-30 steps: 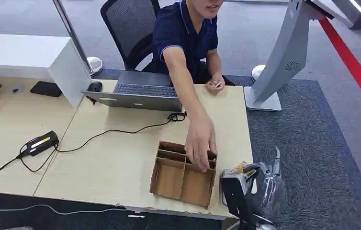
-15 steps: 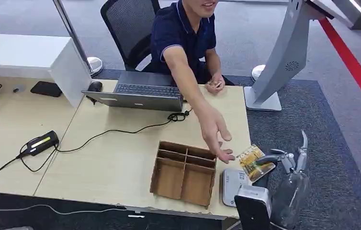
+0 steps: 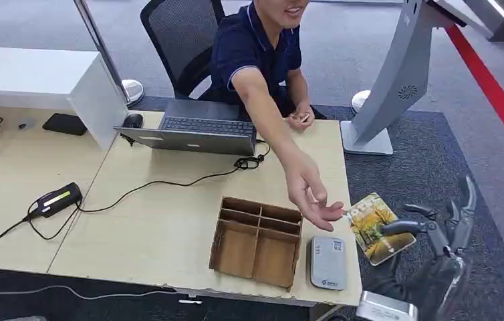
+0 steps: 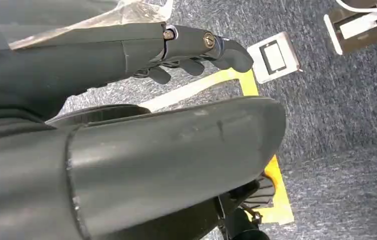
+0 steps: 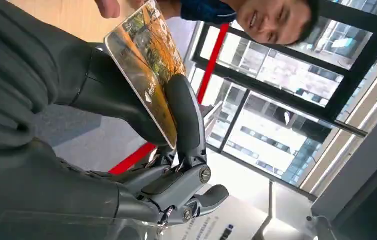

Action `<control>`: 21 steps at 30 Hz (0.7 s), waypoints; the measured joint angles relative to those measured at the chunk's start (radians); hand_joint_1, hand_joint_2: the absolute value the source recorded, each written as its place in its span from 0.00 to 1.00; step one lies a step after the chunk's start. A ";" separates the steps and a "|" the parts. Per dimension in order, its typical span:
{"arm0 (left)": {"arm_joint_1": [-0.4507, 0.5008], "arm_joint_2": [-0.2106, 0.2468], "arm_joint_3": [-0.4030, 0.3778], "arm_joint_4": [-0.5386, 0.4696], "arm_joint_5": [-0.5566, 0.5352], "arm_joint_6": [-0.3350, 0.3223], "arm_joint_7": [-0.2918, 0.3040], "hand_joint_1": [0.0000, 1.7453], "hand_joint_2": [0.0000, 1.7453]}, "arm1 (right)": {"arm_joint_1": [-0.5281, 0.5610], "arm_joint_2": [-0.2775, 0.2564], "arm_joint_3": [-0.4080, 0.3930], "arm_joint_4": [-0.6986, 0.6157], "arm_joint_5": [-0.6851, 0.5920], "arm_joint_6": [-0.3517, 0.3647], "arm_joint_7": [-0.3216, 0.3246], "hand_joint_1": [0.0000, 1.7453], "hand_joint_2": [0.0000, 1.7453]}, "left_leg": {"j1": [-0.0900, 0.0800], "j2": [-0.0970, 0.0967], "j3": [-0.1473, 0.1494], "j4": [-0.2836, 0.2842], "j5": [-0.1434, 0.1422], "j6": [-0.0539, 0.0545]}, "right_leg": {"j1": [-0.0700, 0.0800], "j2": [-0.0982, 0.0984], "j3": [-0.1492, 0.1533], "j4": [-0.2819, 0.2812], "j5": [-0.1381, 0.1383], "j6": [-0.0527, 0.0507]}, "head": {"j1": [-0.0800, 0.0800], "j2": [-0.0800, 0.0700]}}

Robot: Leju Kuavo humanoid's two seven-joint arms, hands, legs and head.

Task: Pass the card to the sensor for recognition and then transmit it.

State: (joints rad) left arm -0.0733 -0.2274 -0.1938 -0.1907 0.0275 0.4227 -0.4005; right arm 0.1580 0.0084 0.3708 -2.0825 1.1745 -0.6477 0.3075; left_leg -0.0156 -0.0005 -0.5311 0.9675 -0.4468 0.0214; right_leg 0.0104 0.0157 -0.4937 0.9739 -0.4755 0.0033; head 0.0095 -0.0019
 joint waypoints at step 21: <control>0.000 0.002 0.000 0.000 0.000 0.018 0.000 0.00 0.00 | -0.048 -0.030 0.055 0.015 -0.066 0.034 -0.024 1.00 1.00 | 0.000 0.000 0.000 0.000 0.000 0.000 | 0.000 0.000 0.000 0.000 0.000 0.000 | 0.000 0.000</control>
State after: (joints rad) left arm -0.0734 -0.2258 -0.1938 -0.1911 0.0271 0.4402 -0.4005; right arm 0.1098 -0.0214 0.4261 -2.0672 1.1085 -0.6134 0.2838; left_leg -0.0156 -0.0006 -0.5311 0.9674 -0.4468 0.0214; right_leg 0.0104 0.0157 -0.4934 0.9740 -0.4755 0.0033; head 0.0095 -0.0019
